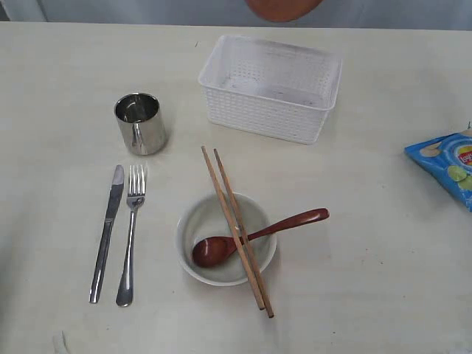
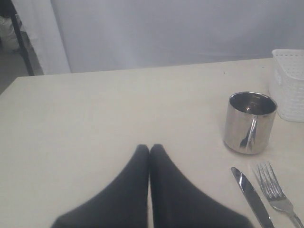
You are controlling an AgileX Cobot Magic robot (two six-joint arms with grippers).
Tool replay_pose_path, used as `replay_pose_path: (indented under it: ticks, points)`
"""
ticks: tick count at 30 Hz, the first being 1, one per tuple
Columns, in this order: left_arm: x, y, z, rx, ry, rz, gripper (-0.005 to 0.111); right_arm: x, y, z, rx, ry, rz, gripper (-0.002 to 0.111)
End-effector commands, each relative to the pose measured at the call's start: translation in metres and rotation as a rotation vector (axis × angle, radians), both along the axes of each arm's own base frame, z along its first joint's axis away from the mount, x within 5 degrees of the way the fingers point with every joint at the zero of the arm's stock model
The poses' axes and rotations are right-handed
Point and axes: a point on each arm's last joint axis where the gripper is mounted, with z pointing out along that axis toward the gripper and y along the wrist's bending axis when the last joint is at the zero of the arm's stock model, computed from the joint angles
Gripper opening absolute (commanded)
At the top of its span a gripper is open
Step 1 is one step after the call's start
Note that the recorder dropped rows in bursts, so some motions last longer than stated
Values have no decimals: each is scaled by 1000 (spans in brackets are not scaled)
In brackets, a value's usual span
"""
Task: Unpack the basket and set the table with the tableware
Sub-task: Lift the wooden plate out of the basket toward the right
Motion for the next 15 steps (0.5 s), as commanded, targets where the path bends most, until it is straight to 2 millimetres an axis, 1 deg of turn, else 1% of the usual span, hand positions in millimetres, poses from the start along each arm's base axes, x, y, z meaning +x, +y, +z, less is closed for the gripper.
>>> replay_pose_path:
  ticks: [1,3,4,7,9,11,12,13,14,15]
  points:
    - [0,-1,0,-13,-5,-8,0,-23,-12,24,-26,13,-47,-1]
    - [0,-1,0,-13,-5,-8,0,-32,-23,31,-49,39,-92,-1]
    - [0,-1,0,-13,-5,-8,0,-38,-32,33,-38,56,-121,-1]
    - [0,-1,0,-13,-5,-8,0,-58,-68,30,14,107,-233,-1]
    - [0,-1,0,-13,-5,-8,0,-78,-94,22,28,158,-290,-1]
    - [0,-1,0,-13,-5,-8,0,-97,-114,0,7,239,-324,-1]
    - [0,-1,0,-13,-5,-8,0,-106,-127,-13,17,274,-379,-1]
    - [0,-1,0,-13,-5,-8,0,-111,-134,-22,26,291,-416,-1]
    - [0,-1,0,-13,-5,-8,0,-122,-145,-42,35,342,-473,-1]
    - [0,-1,0,-13,-5,-8,0,-127,-149,-58,37,394,-491,-1]
